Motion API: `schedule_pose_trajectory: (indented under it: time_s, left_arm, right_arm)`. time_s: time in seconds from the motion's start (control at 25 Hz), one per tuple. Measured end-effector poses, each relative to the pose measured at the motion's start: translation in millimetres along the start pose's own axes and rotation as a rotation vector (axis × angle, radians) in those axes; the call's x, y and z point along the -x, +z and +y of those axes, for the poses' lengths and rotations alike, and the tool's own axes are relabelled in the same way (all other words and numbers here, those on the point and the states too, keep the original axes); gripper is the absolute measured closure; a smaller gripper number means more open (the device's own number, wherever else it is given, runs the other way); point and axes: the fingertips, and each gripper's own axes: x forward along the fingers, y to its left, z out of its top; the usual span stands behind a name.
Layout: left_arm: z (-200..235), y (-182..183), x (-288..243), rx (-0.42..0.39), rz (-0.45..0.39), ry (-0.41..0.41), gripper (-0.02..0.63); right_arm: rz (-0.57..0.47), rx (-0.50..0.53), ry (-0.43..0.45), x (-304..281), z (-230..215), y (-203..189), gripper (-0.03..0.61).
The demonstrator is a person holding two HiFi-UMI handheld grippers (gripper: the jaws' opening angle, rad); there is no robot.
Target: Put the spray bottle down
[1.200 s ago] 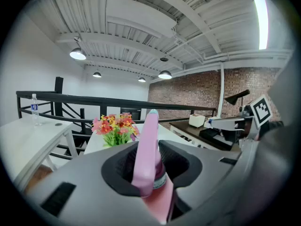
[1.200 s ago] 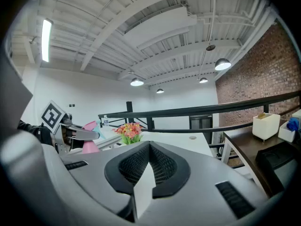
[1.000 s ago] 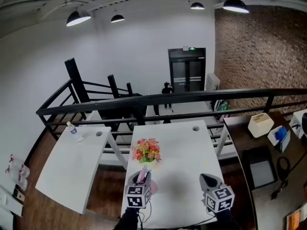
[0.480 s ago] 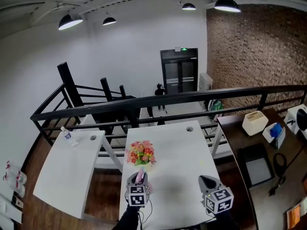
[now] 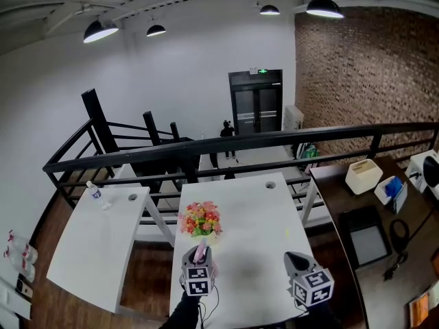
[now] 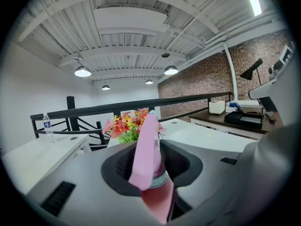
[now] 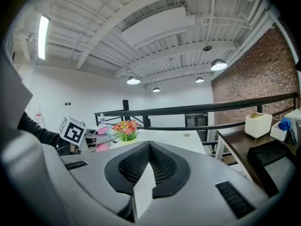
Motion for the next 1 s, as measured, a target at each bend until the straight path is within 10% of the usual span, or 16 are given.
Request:
schedule_pose_trajectory:
  time_s: [1.0]
  left_arm:
    - [6,-16,86,0.184,-0.101,-0.024,0.341]
  right_arm:
    - [-0.014,-0.046,-0.004,-3,-4,-8,0.6]
